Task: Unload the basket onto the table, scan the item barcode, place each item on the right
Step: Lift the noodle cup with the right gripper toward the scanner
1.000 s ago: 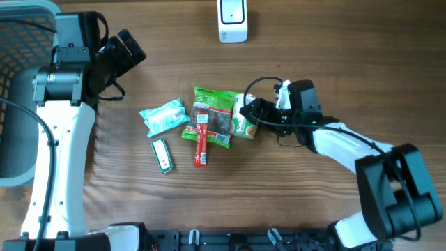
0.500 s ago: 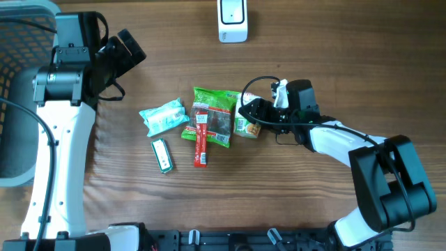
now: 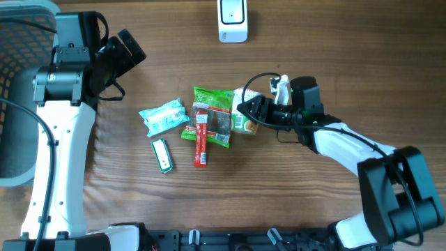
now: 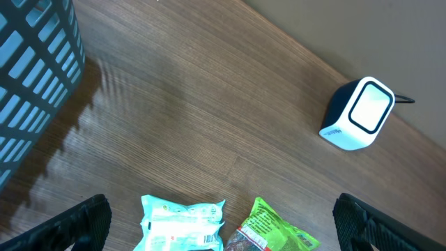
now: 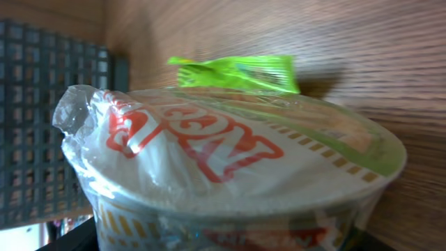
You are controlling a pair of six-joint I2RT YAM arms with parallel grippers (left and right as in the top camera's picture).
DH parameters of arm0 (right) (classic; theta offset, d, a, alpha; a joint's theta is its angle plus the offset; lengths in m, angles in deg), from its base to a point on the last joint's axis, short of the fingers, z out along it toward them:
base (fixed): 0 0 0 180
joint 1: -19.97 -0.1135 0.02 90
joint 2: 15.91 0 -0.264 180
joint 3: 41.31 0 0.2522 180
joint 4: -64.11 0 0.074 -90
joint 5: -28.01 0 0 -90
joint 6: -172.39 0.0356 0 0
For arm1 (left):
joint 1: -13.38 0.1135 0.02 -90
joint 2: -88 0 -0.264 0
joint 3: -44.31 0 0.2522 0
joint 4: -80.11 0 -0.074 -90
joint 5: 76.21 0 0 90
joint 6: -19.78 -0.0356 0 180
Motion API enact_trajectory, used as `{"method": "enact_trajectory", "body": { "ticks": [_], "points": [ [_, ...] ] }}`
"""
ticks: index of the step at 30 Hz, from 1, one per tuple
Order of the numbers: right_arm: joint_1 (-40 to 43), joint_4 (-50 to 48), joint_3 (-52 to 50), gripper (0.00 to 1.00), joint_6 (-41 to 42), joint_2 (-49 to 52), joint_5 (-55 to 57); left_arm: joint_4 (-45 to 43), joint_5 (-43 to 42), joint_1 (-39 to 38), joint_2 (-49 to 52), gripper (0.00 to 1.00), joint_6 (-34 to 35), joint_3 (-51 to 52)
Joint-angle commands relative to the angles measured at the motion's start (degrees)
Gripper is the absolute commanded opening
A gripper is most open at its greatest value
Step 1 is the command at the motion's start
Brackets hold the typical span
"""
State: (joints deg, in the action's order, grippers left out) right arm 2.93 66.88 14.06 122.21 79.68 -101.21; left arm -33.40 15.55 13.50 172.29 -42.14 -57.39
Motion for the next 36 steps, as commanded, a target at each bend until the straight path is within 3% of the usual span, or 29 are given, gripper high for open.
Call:
{"method": "enact_trajectory", "body": {
  "ticks": [1, 15, 27, 31, 36],
  "points": [
    [0.4, -0.2, -0.3, 0.77, -0.6, -4.2, -5.8, -0.1, -0.2, 0.3, -1.0, 1.00, -1.1, -0.9],
    [3.8, -1.2, -0.2, 0.77, 13.1, -19.4, -26.8, -0.1, -0.2, 0.3, -1.0, 1.00, -1.1, -0.9],
    [3.7, -1.6, 0.4, 0.70, 12.6, -23.8, -21.2, -0.1, -0.2, 0.3, -1.0, 1.00, -1.1, -0.9],
    [3.7, 11.3, 7.3, 0.70, 3.4, -23.8, -17.9, -0.1, -0.2, 0.3, -1.0, 1.00, -1.1, -0.9],
    [2.7, 35.5, 24.4, 0.81, -10.5, -23.8, -1.3, -0.1, -0.2, 0.3, -1.0, 1.00, -1.1, -0.9]
  ]
}}
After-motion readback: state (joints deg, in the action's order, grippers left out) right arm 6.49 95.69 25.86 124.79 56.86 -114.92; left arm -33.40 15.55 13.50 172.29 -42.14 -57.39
